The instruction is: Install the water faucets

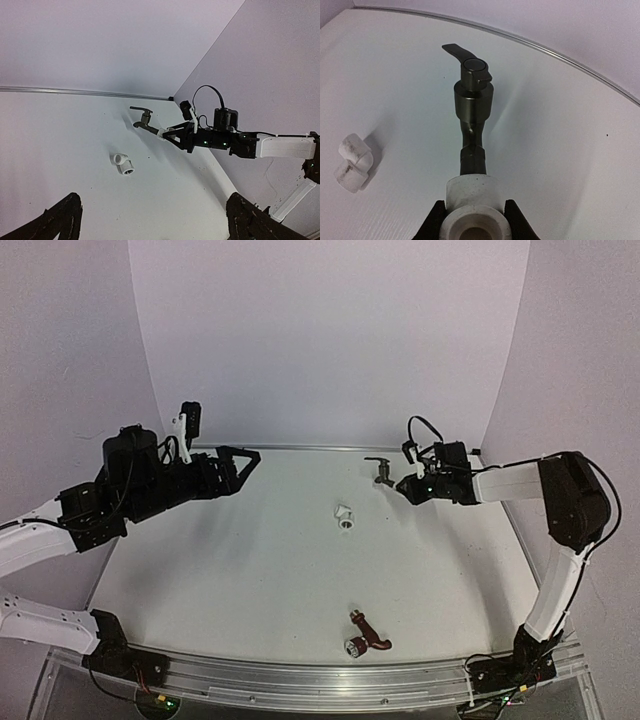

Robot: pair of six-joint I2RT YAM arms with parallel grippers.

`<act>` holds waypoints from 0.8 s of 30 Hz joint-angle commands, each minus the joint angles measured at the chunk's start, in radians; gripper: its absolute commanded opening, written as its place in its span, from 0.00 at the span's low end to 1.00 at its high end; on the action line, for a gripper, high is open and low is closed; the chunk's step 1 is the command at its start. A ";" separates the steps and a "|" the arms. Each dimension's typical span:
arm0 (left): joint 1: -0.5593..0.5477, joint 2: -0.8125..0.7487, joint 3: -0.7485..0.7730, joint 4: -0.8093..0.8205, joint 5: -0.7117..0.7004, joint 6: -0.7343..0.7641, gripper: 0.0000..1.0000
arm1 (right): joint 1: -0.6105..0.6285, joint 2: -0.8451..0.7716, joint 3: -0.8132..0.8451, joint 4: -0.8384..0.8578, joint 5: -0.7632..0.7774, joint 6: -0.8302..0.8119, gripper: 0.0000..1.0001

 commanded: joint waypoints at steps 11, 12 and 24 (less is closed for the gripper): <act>0.006 -0.017 -0.011 0.012 -0.030 -0.016 1.00 | 0.205 -0.081 -0.238 0.424 0.246 0.263 0.00; 0.006 -0.017 -0.012 0.013 -0.028 -0.017 1.00 | 0.220 -0.078 -0.260 0.473 0.275 0.273 0.00; 0.006 -0.049 -0.033 0.007 -0.047 -0.020 1.00 | 0.305 0.065 -0.380 0.816 0.529 0.230 0.02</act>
